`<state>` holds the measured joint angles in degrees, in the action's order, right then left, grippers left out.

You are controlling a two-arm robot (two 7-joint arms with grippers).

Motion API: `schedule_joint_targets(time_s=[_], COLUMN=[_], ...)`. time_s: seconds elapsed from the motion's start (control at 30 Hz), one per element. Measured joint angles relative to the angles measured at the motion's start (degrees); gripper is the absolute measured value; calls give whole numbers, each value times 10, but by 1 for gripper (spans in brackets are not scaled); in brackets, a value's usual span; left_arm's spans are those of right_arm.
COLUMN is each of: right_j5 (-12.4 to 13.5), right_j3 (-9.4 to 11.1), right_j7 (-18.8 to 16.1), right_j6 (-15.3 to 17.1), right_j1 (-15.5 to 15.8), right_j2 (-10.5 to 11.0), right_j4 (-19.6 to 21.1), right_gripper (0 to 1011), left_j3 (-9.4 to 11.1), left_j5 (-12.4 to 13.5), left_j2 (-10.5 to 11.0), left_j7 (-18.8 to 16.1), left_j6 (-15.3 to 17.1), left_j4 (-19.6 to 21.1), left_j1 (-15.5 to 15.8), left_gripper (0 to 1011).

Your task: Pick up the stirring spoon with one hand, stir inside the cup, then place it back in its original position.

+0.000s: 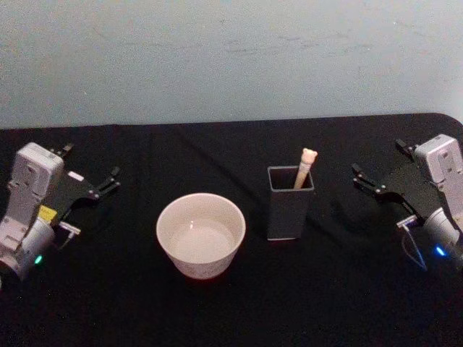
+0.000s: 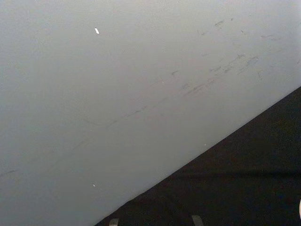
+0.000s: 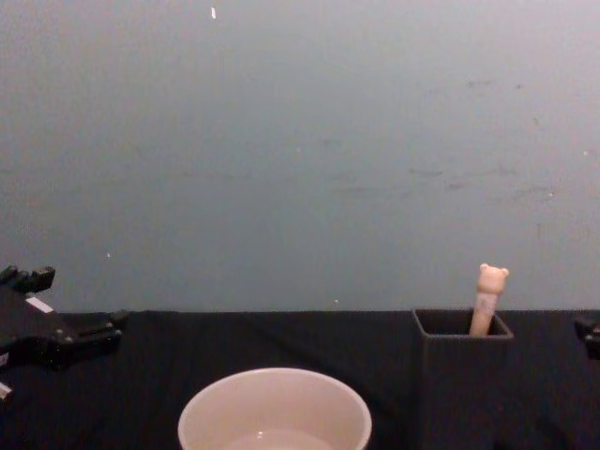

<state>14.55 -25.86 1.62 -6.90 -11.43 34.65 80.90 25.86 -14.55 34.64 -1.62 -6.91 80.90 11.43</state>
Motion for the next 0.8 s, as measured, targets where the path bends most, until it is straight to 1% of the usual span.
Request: schedule_joint_targets(time_s=[0.2, 0.27, 0.3, 0.37, 0.4, 0.43, 0.5, 0.53, 0.57, 0.63, 0.67, 0.77, 0.8], right_j5=[-10, -6, -6, 16, 16, 24, 60, 60, 78, 94, 109, 130, 142], right_j3=[3, 10, 10, 21, 21, 24, 38, 38, 43, 48, 53, 59, 61], right_j7=[-6, -19, -19, -44, -44, -51, -88, -88, -107, -123, -140, -164, -179], right_j6=[-3, -9, -9, -14, -14, -15, -16, -16, -16, -15, -14, -13, -12], right_j1=[0, 4, 4, 14, 14, 17, 31, 31, 39, 45, 52, 60, 63], right_j2=[-1, -1, -1, 3, 3, 4, 12, 12, 15, 18, 20, 21, 21], right_j4=[-1, 3, 3, 13, 13, 15, 32, 32, 41, 49, 57, 68, 74], right_gripper=[1003, 1003, 1003, 1003, 1003, 1003, 1003, 1003, 1003, 1003, 1003, 1003, 1003], left_j3=[0, 0, 0, 0, 0, 0, 0, 0, 0, 0, 0, 0, 0], left_j5=[0, 0, 0, 0, 0, 0, 0, 0, 0, 0, 0, 0, 0], left_j2=[0, 0, 0, 0, 0, 0, 0, 0, 0, 0, 0, 0, 0], left_j7=[0, 0, 0, 0, 0, 0, 0, 0, 0, 0, 0, 0, 0], left_j6=[0, 0, 0, 0, 0, 0, 0, 0, 0, 0, 0, 0, 0], left_j4=[0, 0, 0, 0, 0, 0, 0, 0, 0, 0, 0, 0, 0], left_j1=[0, 0, 0, 0, 0, 0, 0, 0, 0, 0, 0, 0, 0], left_gripper=[1001, 1001, 1001, 1001, 1001, 1001, 1001, 1001, 1001, 1002, 1001, 1001, 1001])
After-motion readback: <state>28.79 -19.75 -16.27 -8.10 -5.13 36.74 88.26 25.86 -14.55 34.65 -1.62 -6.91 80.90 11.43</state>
